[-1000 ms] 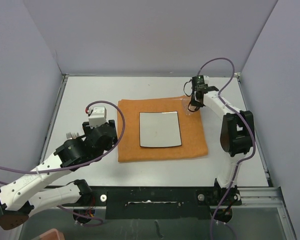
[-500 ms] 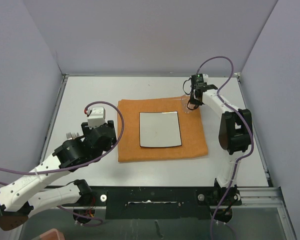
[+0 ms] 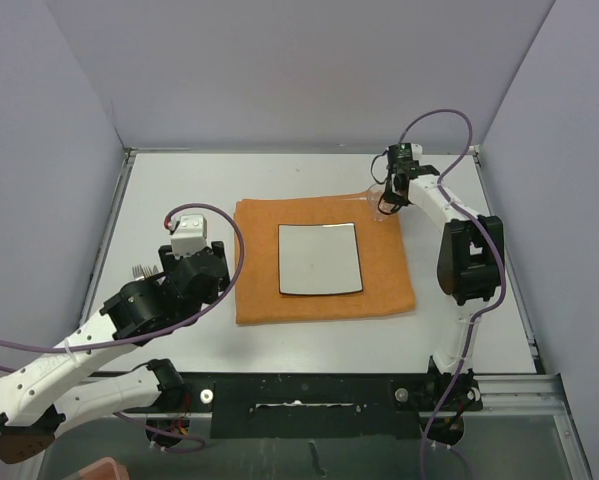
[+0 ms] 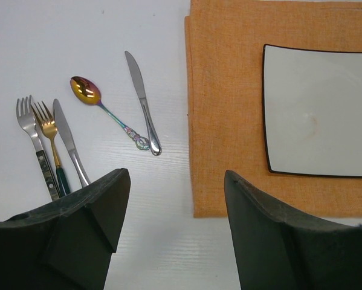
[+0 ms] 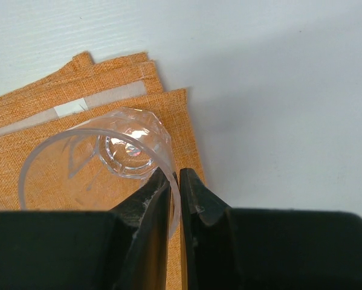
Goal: Set the dinner table for one person
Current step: Place the cup on the napkin.
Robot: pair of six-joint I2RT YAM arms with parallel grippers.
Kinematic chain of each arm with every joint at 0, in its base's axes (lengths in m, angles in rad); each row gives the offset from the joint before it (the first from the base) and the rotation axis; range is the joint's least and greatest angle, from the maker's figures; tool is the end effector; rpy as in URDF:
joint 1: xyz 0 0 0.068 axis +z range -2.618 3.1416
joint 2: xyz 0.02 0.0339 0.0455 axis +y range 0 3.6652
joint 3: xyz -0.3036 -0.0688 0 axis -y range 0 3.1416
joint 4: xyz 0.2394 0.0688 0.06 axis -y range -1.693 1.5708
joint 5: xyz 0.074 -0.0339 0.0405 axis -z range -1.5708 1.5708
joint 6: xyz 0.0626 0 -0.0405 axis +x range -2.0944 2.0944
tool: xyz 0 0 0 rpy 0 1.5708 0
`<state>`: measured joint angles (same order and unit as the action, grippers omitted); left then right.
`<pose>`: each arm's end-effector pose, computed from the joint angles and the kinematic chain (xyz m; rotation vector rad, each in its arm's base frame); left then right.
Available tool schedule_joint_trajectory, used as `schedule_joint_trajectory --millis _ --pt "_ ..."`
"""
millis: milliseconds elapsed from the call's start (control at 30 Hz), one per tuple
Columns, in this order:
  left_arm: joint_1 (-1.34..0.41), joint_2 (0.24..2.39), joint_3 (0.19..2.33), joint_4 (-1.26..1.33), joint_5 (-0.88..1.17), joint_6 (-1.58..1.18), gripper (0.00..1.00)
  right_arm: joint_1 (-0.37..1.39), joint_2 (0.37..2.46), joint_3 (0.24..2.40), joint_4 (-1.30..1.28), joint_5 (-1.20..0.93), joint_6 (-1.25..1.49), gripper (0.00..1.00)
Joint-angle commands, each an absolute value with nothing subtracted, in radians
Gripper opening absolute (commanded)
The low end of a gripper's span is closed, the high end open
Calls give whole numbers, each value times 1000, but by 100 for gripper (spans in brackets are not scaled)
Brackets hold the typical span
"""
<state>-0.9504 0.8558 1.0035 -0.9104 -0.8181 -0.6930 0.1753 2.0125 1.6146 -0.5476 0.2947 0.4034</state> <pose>0.1147 -0.0819 0.3566 -0.1125 2.0598 -0.0363 0.4680 0.0644 0.2419 0.3972 2.4306 -0.1231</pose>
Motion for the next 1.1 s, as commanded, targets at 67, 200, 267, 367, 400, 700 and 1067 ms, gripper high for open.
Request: schedule_joint_trajectory --millis 67,200,267,367,400,700,1067 --pt "-956 830 1024 -907 -850 -677 62 159 2027 1642 -529 333 389 0" --pt "-956 833 1028 -903 -850 -674 62 159 2029 1630 -529 326 387 0" --pt "-956 834 1029 -901 -852 -673 62 160 2029 1629 -532 323 385 0" --pt "-956 839 1034 -897 -854 -671 62 161 2017 1632 -534 316 379 7" --pt "-956 840 1035 -894 -851 -669 62 165 2007 1633 -537 322 380 15" --pt "-956 851 1055 -864 -878 -602 64 192 1764 1623 -510 351 405 53" --pt "-956 825 1072 -849 -1009 -557 67 363 1278 1252 -270 120 423 67"
